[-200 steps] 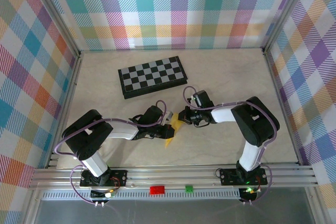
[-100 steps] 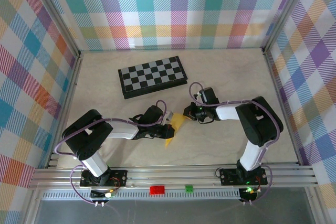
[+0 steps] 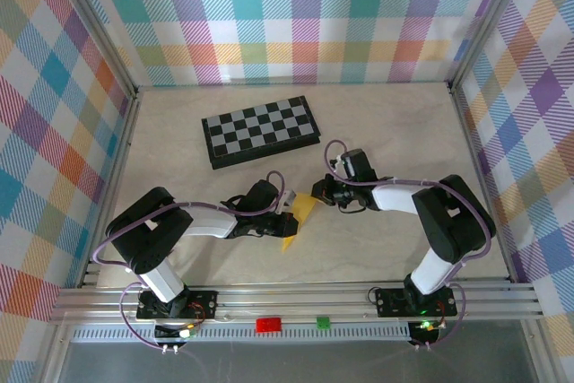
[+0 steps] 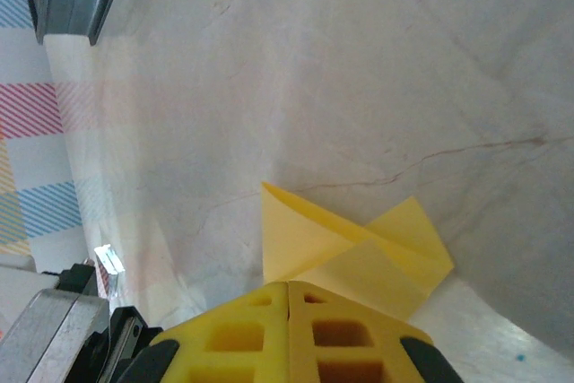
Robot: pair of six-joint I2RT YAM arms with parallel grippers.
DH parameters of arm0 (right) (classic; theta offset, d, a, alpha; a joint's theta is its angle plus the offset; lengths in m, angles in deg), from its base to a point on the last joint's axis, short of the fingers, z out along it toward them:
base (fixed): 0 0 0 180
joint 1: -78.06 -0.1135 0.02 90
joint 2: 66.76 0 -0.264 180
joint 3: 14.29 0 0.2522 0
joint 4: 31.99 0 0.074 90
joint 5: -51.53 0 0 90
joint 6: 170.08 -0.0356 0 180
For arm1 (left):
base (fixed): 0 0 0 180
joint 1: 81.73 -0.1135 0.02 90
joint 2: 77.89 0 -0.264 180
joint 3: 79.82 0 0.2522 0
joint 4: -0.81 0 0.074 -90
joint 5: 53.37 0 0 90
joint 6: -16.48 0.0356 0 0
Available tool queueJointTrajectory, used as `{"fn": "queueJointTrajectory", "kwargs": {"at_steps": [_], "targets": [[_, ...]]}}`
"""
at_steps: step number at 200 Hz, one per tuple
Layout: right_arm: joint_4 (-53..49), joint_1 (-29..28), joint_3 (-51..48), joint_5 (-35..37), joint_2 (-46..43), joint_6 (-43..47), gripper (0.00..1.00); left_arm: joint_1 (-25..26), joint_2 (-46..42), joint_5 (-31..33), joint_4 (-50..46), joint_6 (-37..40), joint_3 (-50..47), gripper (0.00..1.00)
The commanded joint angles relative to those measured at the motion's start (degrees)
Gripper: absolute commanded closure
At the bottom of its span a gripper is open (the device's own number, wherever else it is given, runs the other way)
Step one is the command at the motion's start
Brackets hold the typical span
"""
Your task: Fold a paper plane with a square sheet of paper (pick it up from the middle)
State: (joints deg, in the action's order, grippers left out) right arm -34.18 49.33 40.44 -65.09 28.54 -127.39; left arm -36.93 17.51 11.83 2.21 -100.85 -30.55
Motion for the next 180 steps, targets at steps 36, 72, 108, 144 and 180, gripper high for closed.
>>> {"fn": "queueJointTrajectory", "kwargs": {"at_steps": [36, 72, 108, 144, 180], "targets": [[1.1, -1.4, 0.1, -1.4, -0.8, -0.3, 0.92, -0.1, 1.5, 0.9, -8.2, 1.1, -1.7, 1.00], [0.6, -2.2, 0.2, -1.1, -0.9, -0.2, 0.92, -0.1, 1.4, 0.9, -7.9, 1.1, -1.8, 1.00], [-5.0, -4.3, 1.2, 5.4, -3.3, 1.5, 0.93, -0.1, 1.2, 0.9, -8.2, 1.1, -1.7, 1.00], [-4.6, -6.0, 0.5, 8.0, -3.9, 0.6, 0.93, -0.1, 1.1, 1.0, -8.1, 1.2, -1.6, 1.00], [-0.5, -6.2, 0.1, 3.8, -0.9, -0.7, 0.93, -0.1, 1.1, 0.7, -7.8, 1.1, -1.8, 1.00]]}}
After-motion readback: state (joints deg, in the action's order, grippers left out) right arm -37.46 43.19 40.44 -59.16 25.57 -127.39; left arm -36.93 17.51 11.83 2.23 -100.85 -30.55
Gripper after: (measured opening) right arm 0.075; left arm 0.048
